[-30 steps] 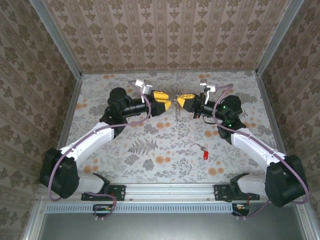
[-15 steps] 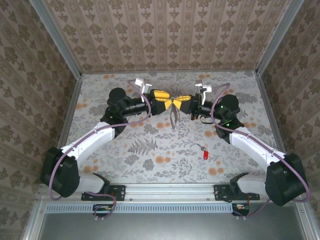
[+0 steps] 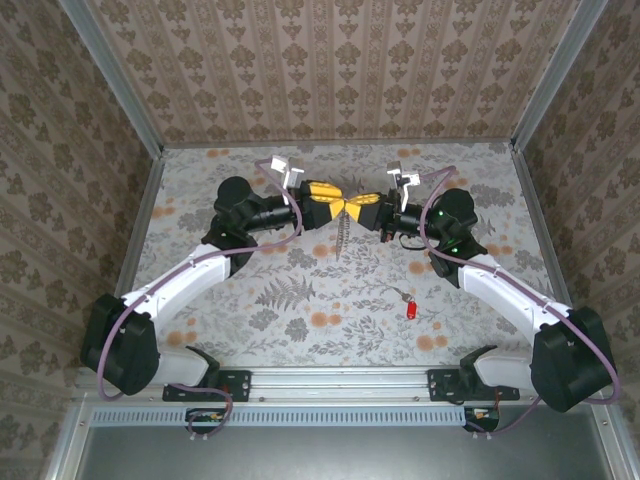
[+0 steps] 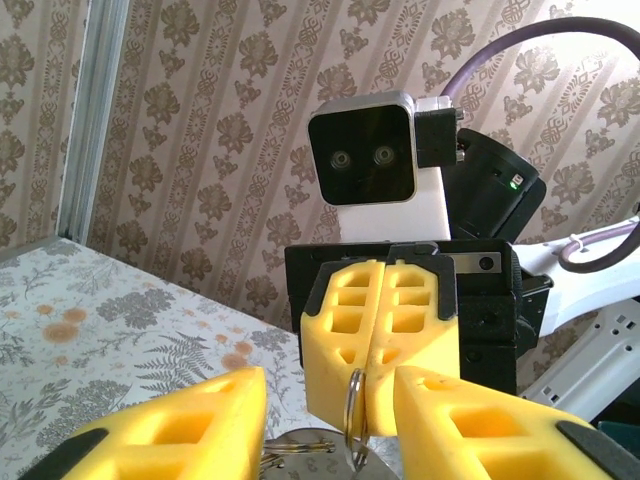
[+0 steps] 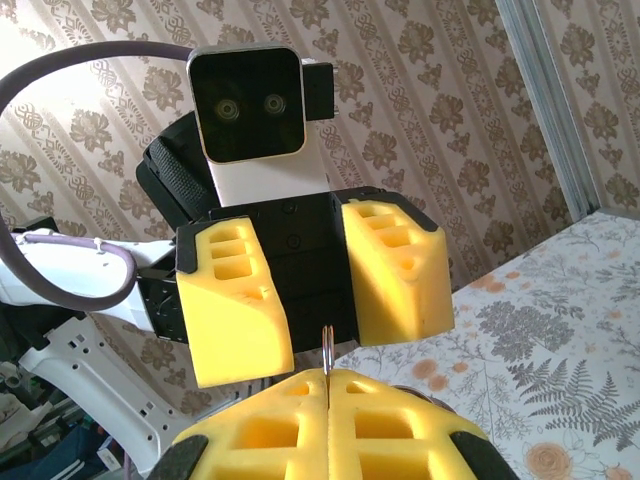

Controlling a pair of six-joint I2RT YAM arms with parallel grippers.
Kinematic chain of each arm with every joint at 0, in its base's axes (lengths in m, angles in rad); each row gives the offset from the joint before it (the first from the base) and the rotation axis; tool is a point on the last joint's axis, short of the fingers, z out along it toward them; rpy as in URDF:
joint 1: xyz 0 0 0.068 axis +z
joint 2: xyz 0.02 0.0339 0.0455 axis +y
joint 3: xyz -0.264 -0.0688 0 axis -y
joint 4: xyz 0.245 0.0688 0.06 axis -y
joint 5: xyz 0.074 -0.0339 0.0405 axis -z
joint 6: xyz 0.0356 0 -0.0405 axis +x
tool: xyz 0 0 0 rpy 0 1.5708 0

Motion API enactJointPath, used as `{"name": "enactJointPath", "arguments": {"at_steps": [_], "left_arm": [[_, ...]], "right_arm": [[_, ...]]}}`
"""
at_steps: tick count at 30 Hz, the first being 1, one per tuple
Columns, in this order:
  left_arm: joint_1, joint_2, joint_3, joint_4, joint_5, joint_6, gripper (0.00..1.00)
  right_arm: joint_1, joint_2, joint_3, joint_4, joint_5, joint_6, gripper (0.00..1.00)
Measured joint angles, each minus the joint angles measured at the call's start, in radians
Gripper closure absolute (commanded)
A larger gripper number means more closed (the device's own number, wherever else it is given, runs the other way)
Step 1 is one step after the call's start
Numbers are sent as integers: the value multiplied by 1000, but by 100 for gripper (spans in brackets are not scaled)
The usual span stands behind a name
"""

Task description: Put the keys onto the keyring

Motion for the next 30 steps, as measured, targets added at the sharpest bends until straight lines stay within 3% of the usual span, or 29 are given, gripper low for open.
{"name": "enactJointPath", "arguments": {"at_steps": [4,10,12,15,23,30], "left_arm": [[-1,0,0,0,5,0,68],[-2,0,0,-1,11,-6,87],[-2,0,0,-1,11,-6,86],[-2,0,0,-1,12,-5,78],[-6,0,0,-8,19,-6,73],[-6,0,-4,-13,18,2,84]], "right_arm": [[0,0,0,-3,0,-3,100],[0,0,0,-27,4,-22,100],[0,0,0,-31,4,-26,100],[0,0,0,-42,6,-29,100],[0,0,0,-50,19,-31,100],[-5,0,0,-52,23,-31,100]]}}
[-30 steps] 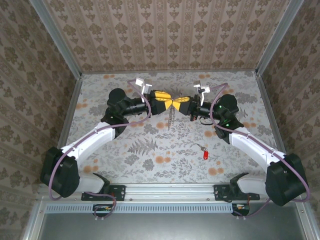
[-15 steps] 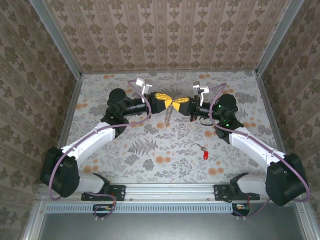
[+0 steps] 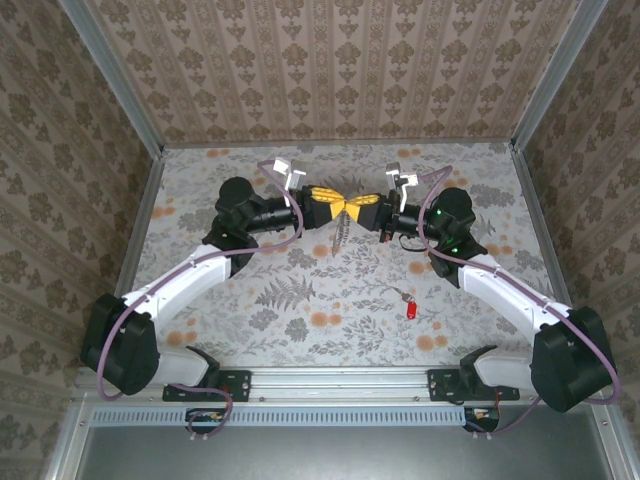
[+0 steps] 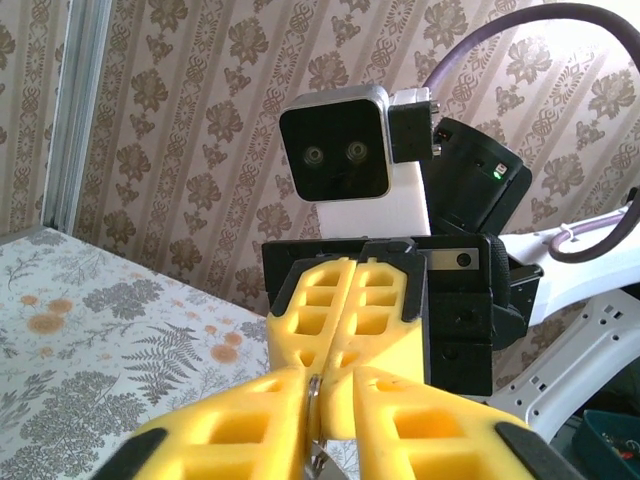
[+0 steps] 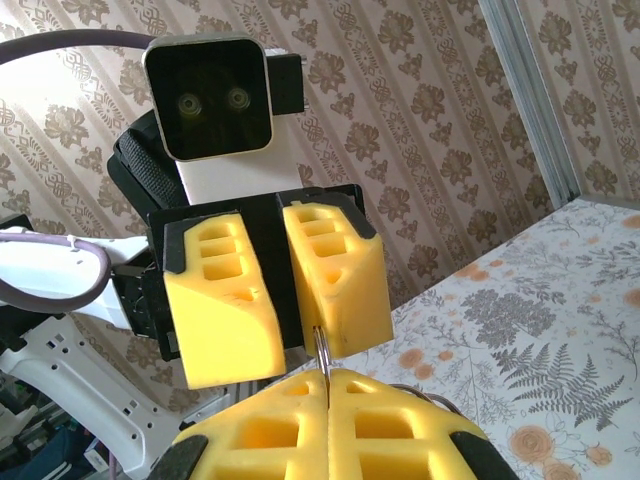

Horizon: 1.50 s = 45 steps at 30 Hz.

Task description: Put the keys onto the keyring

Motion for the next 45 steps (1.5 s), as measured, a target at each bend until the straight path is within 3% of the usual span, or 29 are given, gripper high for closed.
{"name": "enactJointPath", "arguments": {"at_steps": [7,15,19,23,25,35,45], "left_arm": [[0,0,-7,0,0,3,86],[1,0,-10,-1,2,8,100],[1,0,-10,-2,5,14,100],[0,0,-9,-27,8,38,100],[-2,0,-9,-57,11,59,100],[-2,0,82,-326,36,246,100],[-2,14,256,-644,78,467,100]], "right_arm": [[-2,0,0,-7,0,-8,100],[-3,0,2,-11,0,-15,100],[-3,0,3,-14,-1,-16,100],[-9,0,4,-28,0,-10,67],[-28,-3,6,-35,2,-11,60],[-114,-156,3,-108,2,-25,52],[-113,-117,-12,-147,-59,-26,52]]}}
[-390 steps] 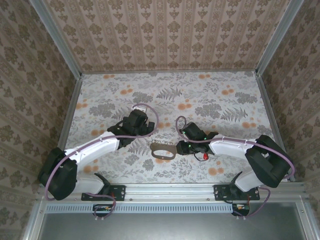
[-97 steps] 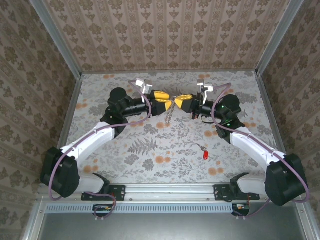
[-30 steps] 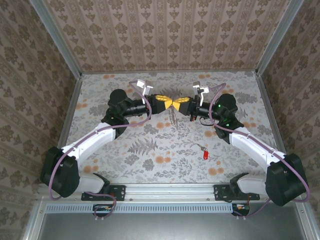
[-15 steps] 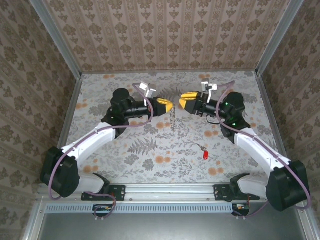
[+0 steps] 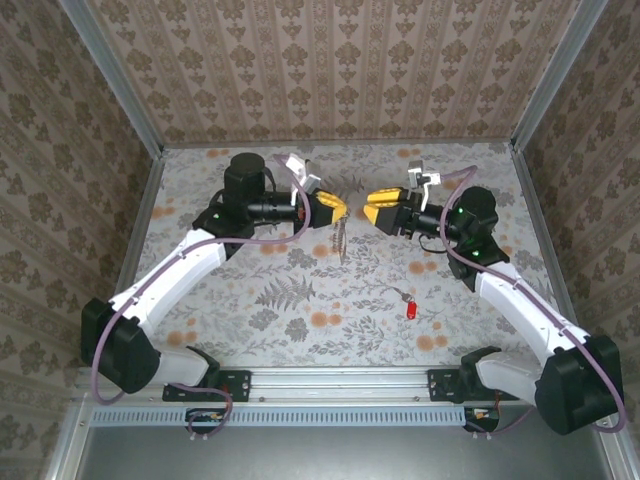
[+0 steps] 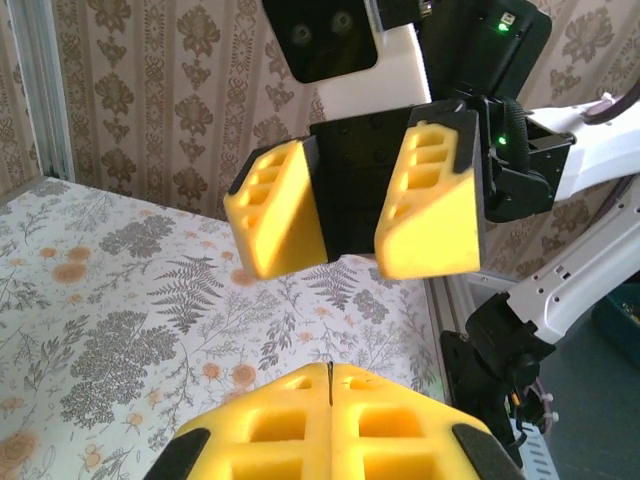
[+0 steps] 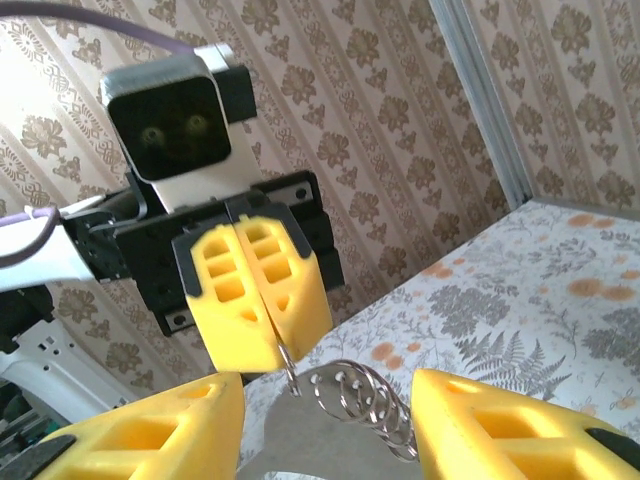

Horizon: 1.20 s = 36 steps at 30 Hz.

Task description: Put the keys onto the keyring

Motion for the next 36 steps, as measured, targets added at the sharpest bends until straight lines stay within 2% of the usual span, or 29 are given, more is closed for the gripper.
{"name": "enactJointPath", "arguments": {"at_steps": [11,26,36], "left_arm": [[0,53,30,-114,33,58,100],[0,53,41,-115,39,58,100],[0,53,41,-108,42,58,100]], "right_arm": [[35,40,0,-3,-32,-19,58],[64,77,0,-4,-47,-26,67],[79,90,0,-4,-47,-26,76]]}}
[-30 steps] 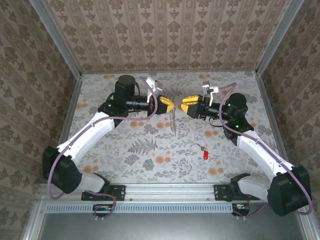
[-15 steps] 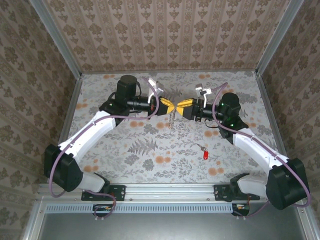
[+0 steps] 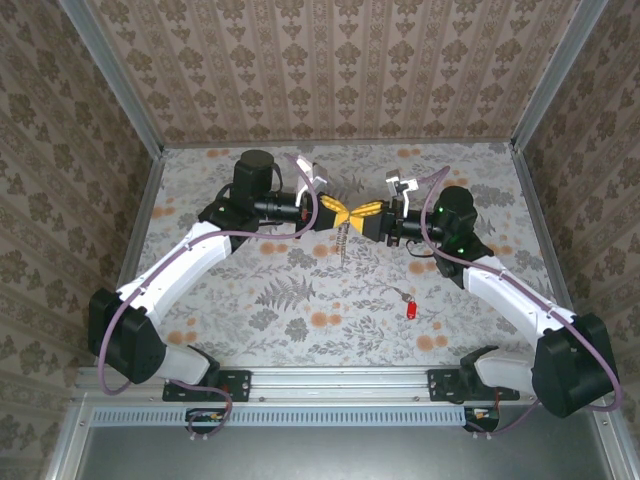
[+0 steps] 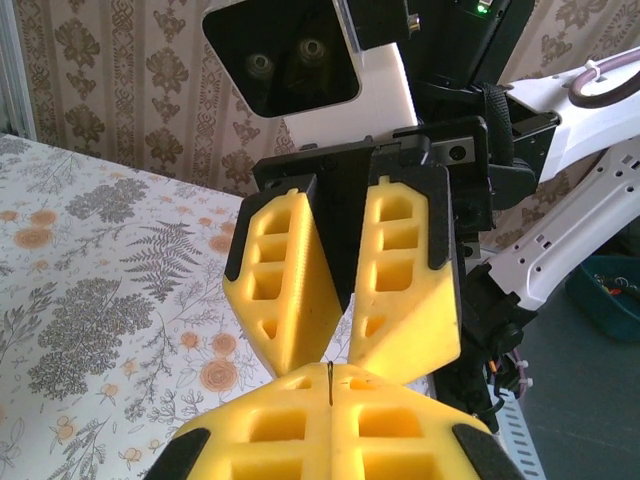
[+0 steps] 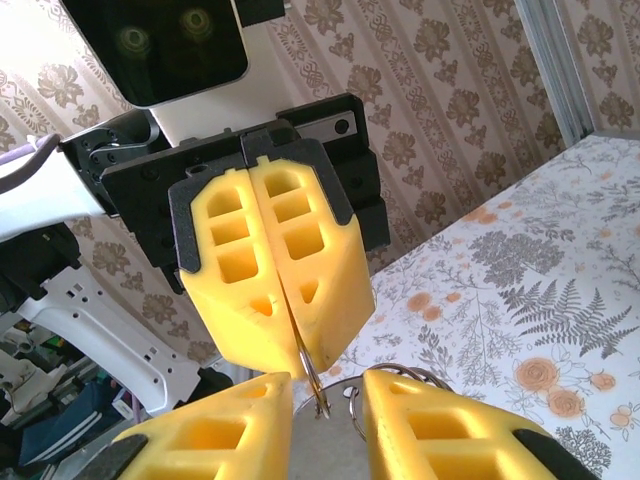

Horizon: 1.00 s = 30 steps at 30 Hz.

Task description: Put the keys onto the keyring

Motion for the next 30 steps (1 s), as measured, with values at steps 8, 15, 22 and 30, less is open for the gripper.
{"name": "enactJointPath", "arguments": {"at_steps": [8,15,22,30], "left_arm": [[3,1,0,0,-2,-1,100],[26,-27,-84,177,-72,-125,70],[93,-112,-222,405,-183,-302,59],[93,-112,-288,647,-165,-467,60]], "right_arm": [[6,5,0,1,-7,-14,100],[4,5,-3,21,40,-18,100],[-7,5,-16,107,84,11,100],[-7,62,-14,264,84,89,100]]}}
